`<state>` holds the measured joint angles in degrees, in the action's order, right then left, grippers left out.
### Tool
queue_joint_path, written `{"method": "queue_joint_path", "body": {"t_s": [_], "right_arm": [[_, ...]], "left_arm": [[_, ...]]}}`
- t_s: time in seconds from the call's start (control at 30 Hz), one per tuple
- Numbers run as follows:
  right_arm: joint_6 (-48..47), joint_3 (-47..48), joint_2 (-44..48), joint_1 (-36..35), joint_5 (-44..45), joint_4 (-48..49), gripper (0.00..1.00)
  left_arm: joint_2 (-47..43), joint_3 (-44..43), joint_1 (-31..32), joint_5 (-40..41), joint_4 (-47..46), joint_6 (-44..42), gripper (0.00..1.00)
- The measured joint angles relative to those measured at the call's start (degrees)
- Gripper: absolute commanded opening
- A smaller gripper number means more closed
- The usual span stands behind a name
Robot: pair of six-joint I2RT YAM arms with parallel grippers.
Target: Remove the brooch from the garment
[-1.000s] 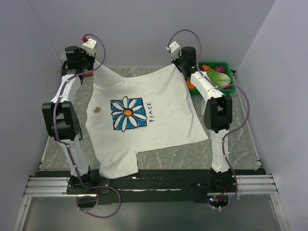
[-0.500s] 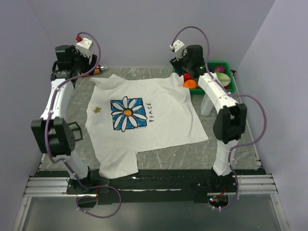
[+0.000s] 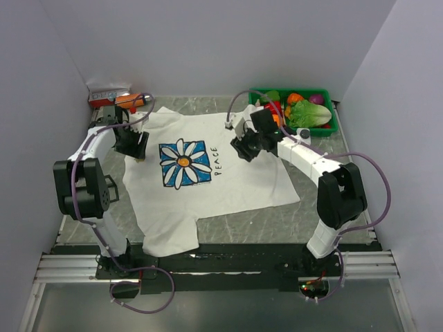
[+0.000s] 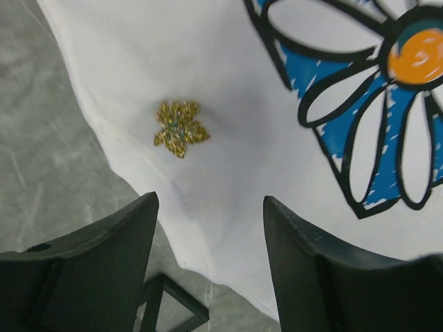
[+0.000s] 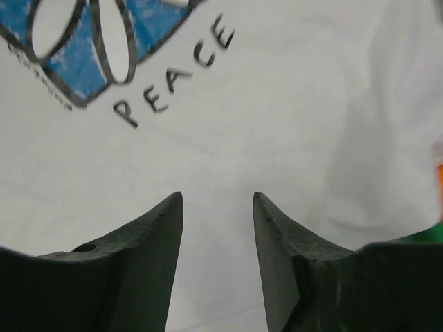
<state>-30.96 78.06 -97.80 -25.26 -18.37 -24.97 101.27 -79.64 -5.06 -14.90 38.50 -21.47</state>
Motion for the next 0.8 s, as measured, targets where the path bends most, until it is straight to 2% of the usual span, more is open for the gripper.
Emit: {"method": "queue_joint_path", "body": {"t_s": [0.17, 0.4, 0.8], "right_arm": [[-0.42, -5.09, -0.79, 0.0, 2.21, -1.92, 0.51], [-0.9, -6.4, -0.74, 0.0, 3.69, -2.1, 0.51], [-1.03, -6.45, -0.72, 0.0, 3.74, -2.14, 0.52]], "left_arm": [[1.27, 0.33, -0.11, 2.73, 1.14, 1.25, 0.64], [4.48, -1.9, -0.09, 4.13, -0.13, 1.29, 0.58], [13.62, -6.64, 1.16, 4.66, -1.62, 1.7, 0.59]]}}
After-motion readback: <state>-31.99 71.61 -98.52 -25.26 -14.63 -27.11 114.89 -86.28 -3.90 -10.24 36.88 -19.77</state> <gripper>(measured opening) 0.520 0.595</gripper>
